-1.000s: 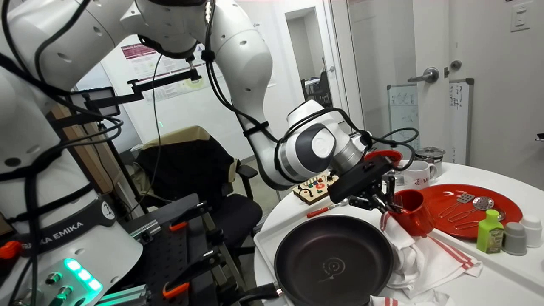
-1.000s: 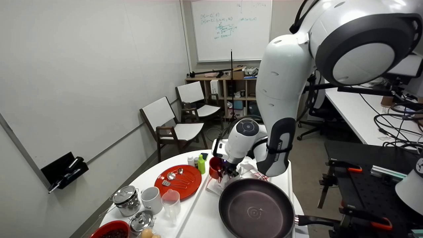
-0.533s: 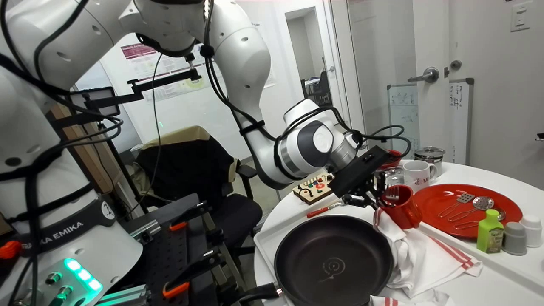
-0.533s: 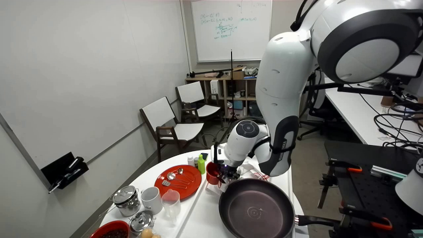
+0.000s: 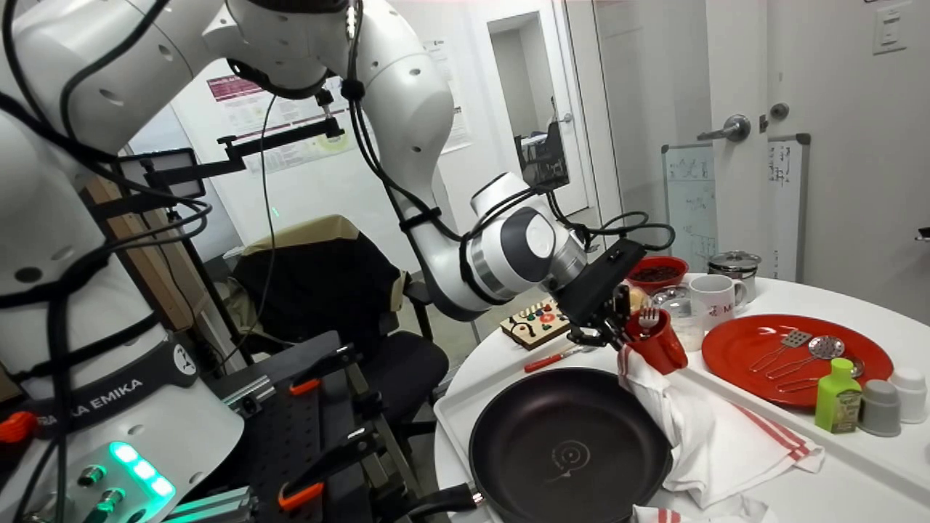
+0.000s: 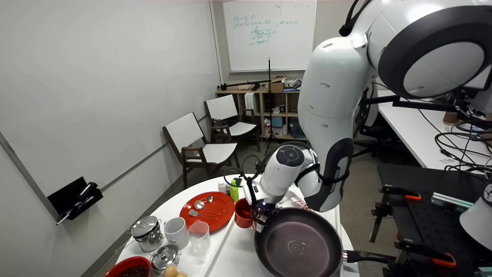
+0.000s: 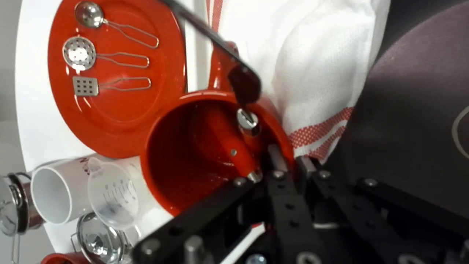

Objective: Put the fork and knife in the red cup and move it to the right

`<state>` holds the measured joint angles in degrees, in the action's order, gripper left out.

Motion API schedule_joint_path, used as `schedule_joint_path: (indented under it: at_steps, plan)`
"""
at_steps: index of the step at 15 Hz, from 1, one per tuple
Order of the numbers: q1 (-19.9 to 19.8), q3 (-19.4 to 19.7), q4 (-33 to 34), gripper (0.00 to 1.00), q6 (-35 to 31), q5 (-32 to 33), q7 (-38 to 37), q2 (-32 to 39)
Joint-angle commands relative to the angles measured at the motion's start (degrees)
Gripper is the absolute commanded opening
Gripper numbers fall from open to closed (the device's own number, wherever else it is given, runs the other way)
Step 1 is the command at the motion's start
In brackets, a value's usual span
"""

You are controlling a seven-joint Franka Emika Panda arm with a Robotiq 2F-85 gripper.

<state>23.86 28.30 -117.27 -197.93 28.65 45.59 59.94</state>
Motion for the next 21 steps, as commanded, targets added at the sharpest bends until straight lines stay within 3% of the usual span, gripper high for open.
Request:
schedule_joint_path:
  at_steps: [1,15,21]
  plan:
    - [0.0,-1.0,-0.9,0.02,0.2,2.7,6.6,-2.5]
    - [-2.6,-7.4,-2.1,0.02,0.4,8.1,24.8,-3.5]
    - [-7.6,-12.0,-1.1,0.02,1.8,11.4,29.7,-3.8]
